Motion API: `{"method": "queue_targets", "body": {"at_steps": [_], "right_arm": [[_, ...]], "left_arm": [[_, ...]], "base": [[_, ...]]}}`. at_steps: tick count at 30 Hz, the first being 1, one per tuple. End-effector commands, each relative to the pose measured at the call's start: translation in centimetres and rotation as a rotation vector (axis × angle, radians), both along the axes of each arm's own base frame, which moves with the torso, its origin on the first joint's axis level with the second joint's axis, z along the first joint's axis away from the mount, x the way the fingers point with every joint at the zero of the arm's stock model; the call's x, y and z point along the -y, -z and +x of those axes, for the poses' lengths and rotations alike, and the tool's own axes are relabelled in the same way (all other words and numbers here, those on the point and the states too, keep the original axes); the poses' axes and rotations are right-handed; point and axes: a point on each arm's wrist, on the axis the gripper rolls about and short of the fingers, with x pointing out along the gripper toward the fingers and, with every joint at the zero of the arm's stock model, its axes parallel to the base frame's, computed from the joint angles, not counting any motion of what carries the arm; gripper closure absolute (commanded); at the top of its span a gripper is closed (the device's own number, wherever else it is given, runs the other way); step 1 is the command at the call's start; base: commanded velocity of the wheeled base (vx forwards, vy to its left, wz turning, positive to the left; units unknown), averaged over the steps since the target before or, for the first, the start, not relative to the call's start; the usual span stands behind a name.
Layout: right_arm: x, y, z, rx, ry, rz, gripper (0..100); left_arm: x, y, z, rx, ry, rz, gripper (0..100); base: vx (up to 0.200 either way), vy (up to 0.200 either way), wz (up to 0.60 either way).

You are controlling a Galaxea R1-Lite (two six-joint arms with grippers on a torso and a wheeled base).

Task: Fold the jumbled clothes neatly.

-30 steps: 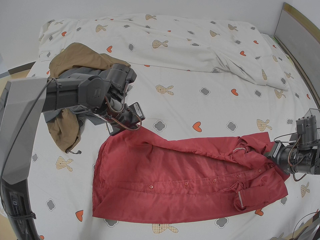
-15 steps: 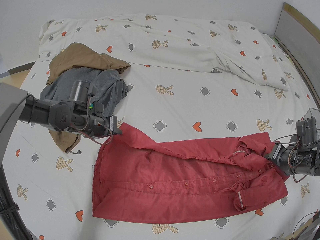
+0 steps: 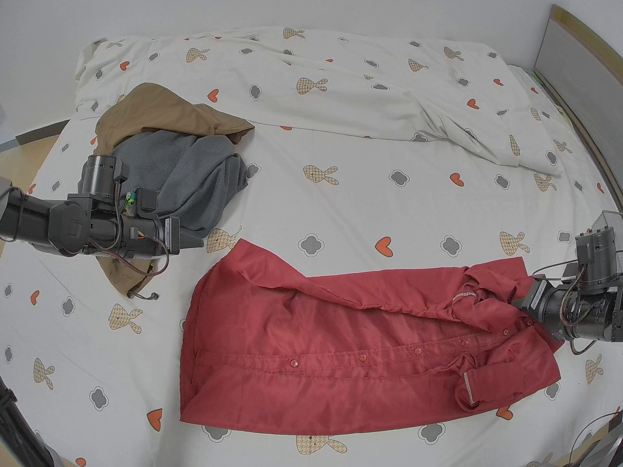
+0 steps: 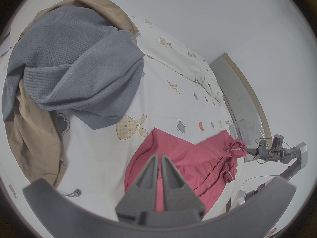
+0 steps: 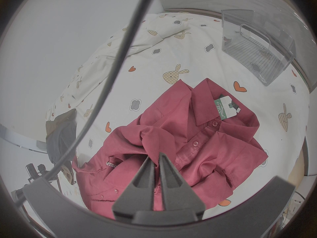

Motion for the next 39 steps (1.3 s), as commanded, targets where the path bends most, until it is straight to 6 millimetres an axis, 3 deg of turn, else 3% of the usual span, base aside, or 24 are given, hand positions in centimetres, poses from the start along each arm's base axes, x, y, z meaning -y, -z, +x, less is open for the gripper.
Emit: {"method": "queue_targets", "body": {"at_steps": [1, 7, 16, 21, 32, 38, 39], "right_arm": [[-0.1, 0.0, 0.1, 0.001, -0.002, 0.0, 100], [0.1, 0.0, 0.1, -0.001, 0.005, 0.0, 100], [0.1, 0.1, 0.1, -0.004, 0.005, -0.001, 100], [0.0, 0.0, 0.1, -0.002, 0.004, 0.0, 100], [0.0, 0.1, 0.1, -0.004, 0.002, -0.001, 100], [0.0, 0.0, 0.1, -0.001, 0.002, 0.0, 100], [0.0, 0.0, 0.1, -0.002, 0.003, -0.001, 100]], "left_arm": [[-0.3, 0.2, 0.2, -0.003, -0.008, 0.0, 0], [-0.2, 2.5, 1.7, -0.056, 0.055, -0.048, 0], [0.1, 2.9, 2.2, -0.042, 0.159, -0.092, 0], [1.0, 4.1, 2.8, -0.068, 0.18, -0.092, 0], [3.9, 4.4, 4.0, -0.052, 0.249, -0.091, 0], [4.5, 5.3, 4.9, -0.055, 0.261, -0.09, 0], [4.5, 5.4, 5.0, -0.055, 0.261, -0.09, 100]], "base": [[0.0, 0.0, 0.0], [0.0, 0.0, 0.0], [0.0, 0.0, 0.0], [0.0, 0.0, 0.0], [0.0, 0.0, 0.0], [0.0, 0.0, 0.0], [0.0, 0.0, 0.0]]}}
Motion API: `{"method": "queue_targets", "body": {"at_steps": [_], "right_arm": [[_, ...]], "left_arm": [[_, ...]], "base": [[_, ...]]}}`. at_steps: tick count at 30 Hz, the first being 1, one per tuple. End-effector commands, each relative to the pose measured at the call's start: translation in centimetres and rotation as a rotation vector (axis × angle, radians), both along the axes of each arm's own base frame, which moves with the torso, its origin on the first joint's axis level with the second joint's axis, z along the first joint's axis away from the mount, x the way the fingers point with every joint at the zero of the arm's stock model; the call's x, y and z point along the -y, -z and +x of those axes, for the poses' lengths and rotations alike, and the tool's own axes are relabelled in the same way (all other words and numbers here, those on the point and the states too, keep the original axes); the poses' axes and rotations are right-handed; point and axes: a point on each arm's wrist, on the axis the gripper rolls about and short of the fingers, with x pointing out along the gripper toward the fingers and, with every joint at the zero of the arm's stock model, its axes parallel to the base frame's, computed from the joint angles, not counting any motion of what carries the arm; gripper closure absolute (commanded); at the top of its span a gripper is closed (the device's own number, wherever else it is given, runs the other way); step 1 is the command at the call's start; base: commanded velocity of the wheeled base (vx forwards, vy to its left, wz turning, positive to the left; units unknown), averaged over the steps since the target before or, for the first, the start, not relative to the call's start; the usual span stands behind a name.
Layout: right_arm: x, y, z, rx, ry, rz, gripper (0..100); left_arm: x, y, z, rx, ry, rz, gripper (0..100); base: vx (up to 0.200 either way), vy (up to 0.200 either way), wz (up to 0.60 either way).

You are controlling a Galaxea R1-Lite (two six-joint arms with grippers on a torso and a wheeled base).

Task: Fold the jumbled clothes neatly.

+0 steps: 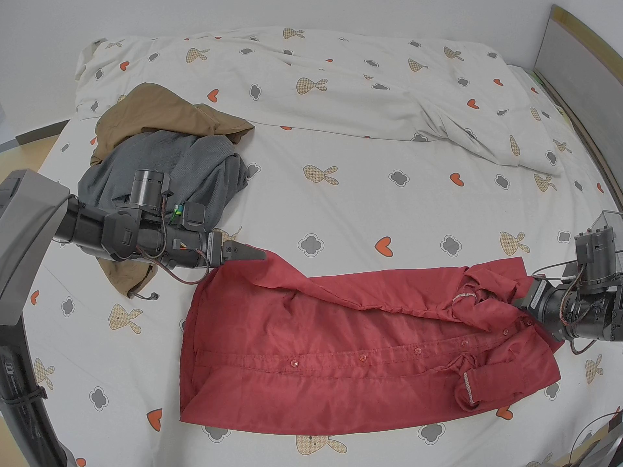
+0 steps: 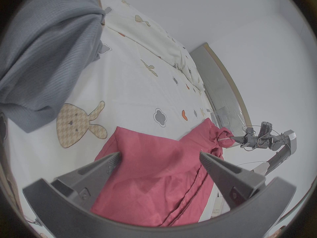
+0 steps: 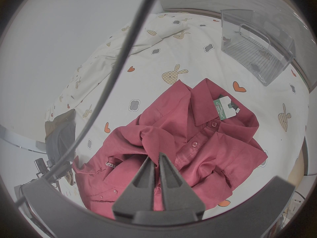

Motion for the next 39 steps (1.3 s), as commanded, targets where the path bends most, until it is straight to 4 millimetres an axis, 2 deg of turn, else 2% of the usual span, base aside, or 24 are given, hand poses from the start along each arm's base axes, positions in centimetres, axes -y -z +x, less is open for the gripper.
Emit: {"method": "queue_targets", "body": {"at_steps": [1, 10, 15, 16, 21, 22, 24, 26, 30, 39], "right_arm": [[0.0, 0.0, 0.0, 0.001, 0.001, 0.0, 100], [-0.1, 0.1, 0.1, -0.005, -0.004, -0.001, 100], [0.0, 0.1, 0.1, -0.004, 0.001, -0.001, 100], [0.1, 0.0, 0.1, -0.001, 0.004, 0.0, 100], [0.1, -0.3, 0.2, 0.013, 0.008, 0.004, 100], [0.1, -0.5, 0.2, 0.019, 0.009, 0.005, 100], [0.1, -0.5, 0.3, 0.02, 0.01, 0.005, 100], [0.1, -0.5, 0.2, 0.019, 0.008, 0.004, 100], [0.1, -0.3, 0.2, 0.014, 0.008, 0.005, 100], [0.3, 0.2, 0.0, -0.014, 0.011, 0.002, 100]], "left_arm": [[0.3, 1.2, 0.7, -0.019, 0.004, 0.003, 100], [-0.8, 1.0, 1.1, -0.009, -0.022, 0.002, 100], [-1.9, -0.1, 0.4, 0.005, -0.028, -0.015, 100], [-2.7, -0.7, -0.3, 0.006, -0.032, -0.028, 100], [-3.6, -2.2, -2.4, 0.013, -0.043, -0.032, 100], [-3.7, -2.4, -3.7, 0.001, -0.043, -0.031, 100], [-3.8, -2.5, -4.9, -0.009, -0.042, -0.028, 100], [-3.8, -2.4, -5.7, -0.013, -0.034, -0.02, 100], [-3.9, -0.8, -8.5, -0.013, 0.024, 0.039, 100], [-3.9, 0.7, -10.0, -0.056, 0.048, 0.059, 100]], "base": [[0.0, 0.0, 0.0], [0.0, 0.0, 0.0], [0.0, 0.0, 0.0], [0.0, 0.0, 0.0], [0.0, 0.0, 0.0], [0.0, 0.0, 0.0], [0.0, 0.0, 0.0], [0.0, 0.0, 0.0], [0.0, 0.0, 0.0], [0.0, 0.0, 0.0]]}}
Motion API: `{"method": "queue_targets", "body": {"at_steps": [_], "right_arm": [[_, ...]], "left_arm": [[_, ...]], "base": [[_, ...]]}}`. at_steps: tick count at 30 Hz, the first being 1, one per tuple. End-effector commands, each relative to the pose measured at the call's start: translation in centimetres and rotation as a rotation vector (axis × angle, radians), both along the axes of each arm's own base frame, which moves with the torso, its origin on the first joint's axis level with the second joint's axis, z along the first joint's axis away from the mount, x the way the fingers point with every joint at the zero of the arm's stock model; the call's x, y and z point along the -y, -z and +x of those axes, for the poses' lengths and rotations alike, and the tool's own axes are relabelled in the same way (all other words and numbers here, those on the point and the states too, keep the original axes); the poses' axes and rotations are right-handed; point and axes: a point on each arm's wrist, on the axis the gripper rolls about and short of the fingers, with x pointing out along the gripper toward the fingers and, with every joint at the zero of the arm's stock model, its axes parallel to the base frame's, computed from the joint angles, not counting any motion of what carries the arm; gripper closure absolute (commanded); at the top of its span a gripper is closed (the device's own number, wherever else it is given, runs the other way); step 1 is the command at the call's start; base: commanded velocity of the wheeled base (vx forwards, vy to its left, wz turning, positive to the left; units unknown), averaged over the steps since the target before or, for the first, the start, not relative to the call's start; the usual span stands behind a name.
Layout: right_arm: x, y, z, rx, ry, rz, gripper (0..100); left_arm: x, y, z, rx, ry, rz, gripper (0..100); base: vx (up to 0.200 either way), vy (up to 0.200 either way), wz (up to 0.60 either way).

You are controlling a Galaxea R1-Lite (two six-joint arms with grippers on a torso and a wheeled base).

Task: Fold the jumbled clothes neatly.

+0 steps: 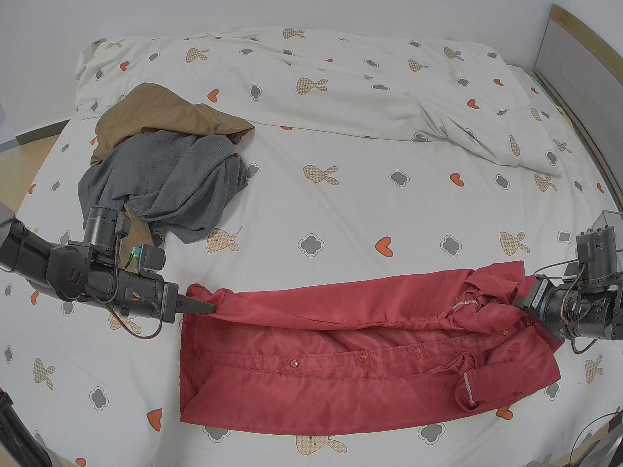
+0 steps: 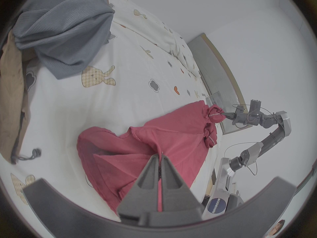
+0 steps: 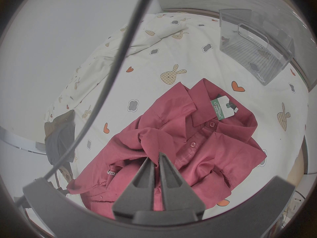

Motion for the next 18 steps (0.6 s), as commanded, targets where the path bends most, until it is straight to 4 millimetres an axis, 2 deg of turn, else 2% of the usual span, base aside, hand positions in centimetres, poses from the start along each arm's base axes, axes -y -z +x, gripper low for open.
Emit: {"method": "queue_targets", "body": {"at_steps": [1, 15, 16, 18], "right_arm": [[0.1, 0.2, 0.0, -0.01, 0.002, -0.002, 100], [0.2, 0.6, -1.0, -0.023, -0.004, -0.007, 100], [0.2, 0.6, -1.0, -0.023, -0.004, -0.007, 100], [0.2, 0.6, -1.0, -0.023, -0.004, -0.007, 100]], "left_arm": [[0.0, -0.1, -0.8, -0.005, 0.004, 0.001, 100], [1.0, 1.5, -0.2, -0.06, 0.027, 0.007, 100], [1.0, 1.6, -0.2, -0.061, 0.029, 0.009, 0], [1.0, 1.6, -0.3, -0.064, 0.029, 0.009, 0]], "base": [[0.0, 0.0, 0.0], [0.0, 0.0, 0.0], [0.0, 0.0, 0.0], [0.0, 0.0, 0.0]]}}
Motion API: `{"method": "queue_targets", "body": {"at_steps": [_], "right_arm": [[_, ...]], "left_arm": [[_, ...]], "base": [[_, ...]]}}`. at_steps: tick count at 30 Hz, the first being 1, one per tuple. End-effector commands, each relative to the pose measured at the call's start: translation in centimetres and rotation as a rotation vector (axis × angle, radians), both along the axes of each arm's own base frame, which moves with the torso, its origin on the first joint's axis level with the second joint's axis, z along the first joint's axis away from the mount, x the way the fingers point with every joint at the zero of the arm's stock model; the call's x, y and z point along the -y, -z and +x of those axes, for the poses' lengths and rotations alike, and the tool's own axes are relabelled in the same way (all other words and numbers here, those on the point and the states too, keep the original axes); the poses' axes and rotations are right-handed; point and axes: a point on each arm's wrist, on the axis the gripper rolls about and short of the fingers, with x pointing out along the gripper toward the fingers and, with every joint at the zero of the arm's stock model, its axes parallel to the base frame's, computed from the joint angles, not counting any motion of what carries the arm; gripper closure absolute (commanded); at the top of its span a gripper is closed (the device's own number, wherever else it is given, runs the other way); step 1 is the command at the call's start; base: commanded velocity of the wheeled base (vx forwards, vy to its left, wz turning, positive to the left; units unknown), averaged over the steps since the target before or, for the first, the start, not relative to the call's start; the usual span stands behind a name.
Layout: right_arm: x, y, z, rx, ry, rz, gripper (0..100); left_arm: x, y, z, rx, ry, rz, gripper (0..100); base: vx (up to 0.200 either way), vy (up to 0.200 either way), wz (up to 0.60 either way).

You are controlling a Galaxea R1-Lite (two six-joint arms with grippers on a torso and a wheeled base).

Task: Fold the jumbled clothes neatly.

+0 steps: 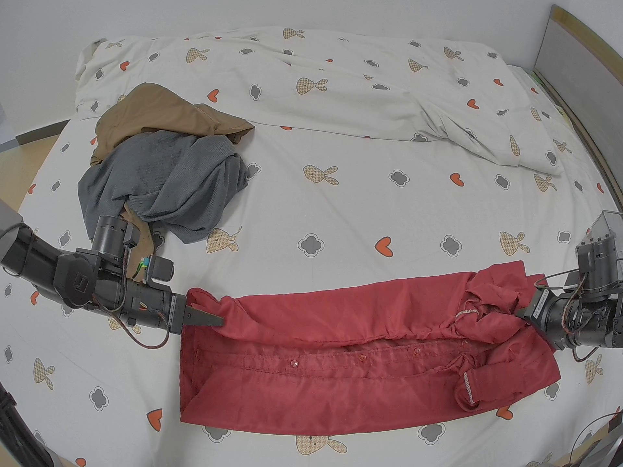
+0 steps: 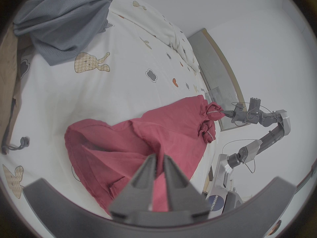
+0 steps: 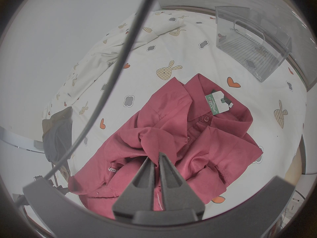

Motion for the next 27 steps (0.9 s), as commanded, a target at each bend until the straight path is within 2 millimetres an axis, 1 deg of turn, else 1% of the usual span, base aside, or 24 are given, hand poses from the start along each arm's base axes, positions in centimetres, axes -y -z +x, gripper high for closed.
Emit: {"method": "queue_targets", "body": {"at_steps": [1, 5, 7, 9, 11, 13, 14, 15, 17, 21, 23, 24, 27], "right_arm": [[0.0, -0.1, -0.2, 0.007, 0.0, 0.001, 100], [0.0, -0.2, -0.1, 0.008, -0.007, 0.003, 100], [0.0, -0.2, -0.1, 0.01, -0.007, 0.003, 100], [-0.1, -0.1, -0.1, 0.008, -0.011, 0.005, 100], [-0.2, 0.0, 0.0, 0.005, -0.015, 0.011, 100], [-0.2, 0.0, 0.0, 0.004, -0.018, 0.016, 100], [-0.2, 0.0, 0.0, 0.004, -0.019, 0.016, 100], [-0.2, 0.0, 0.0, 0.004, -0.018, 0.017, 100], [-0.3, 0.0, 0.0, 0.004, -0.02, 0.017, 100], [-0.3, -0.2, 0.1, 0.013, -0.023, 0.019, 100], [-0.3, -0.2, 0.1, 0.015, -0.023, 0.019, 100], [-0.3, -0.3, 0.0, 0.016, -0.021, 0.02, 100], [-0.3, 0.0, 0.0, 0.006, -0.021, 0.017, 100]], "left_arm": [[0.1, 0.5, 0.1, -0.016, 0.002, 0.003, 0], [0.0, 0.6, -0.2, -0.025, -0.004, 0.006, 0], [-0.6, 0.2, -0.3, -0.01, -0.021, 0.004, 0], [-1.6, -1.0, -0.2, 0.035, -0.054, 0.001, 0], [-1.8, -2.0, -0.2, 0.07, -0.057, -0.005, 0], [-1.7, -2.4, -0.2, 0.083, -0.054, -0.007, 0], [-1.1, -2.6, -0.2, 0.092, -0.036, -0.009, 0], [-1.1, -2.6, -0.2, 0.092, -0.036, -0.009, 0], [0.5, -2.5, 0.0, 0.093, 0.015, -0.011, 0], [2.3, -2.7, 0.6, 0.109, 0.064, -0.018, 0], [2.5, -2.8, 0.8, 0.112, 0.069, -0.019, 0], [3.1, -3.0, 1.2, 0.118, 0.077, -0.023, 0], [3.9, -3.6, 1.2, 0.127, 0.094, -0.033, 0]], "base": [[0.0, 0.0, 0.0], [0.0, 0.0, 0.0], [0.0, 0.0, 0.0], [0.0, 0.0, 0.0], [0.0, 0.0, 0.0], [0.0, 0.0, 0.0], [0.0, 0.0, 0.0], [0.0, 0.0, 0.0], [0.0, 0.0, 0.0], [0.0, 0.0, 0.0], [0.0, 0.0, 0.0], [0.0, 0.0, 0.0], [0.0, 0.0, 0.0]]}}
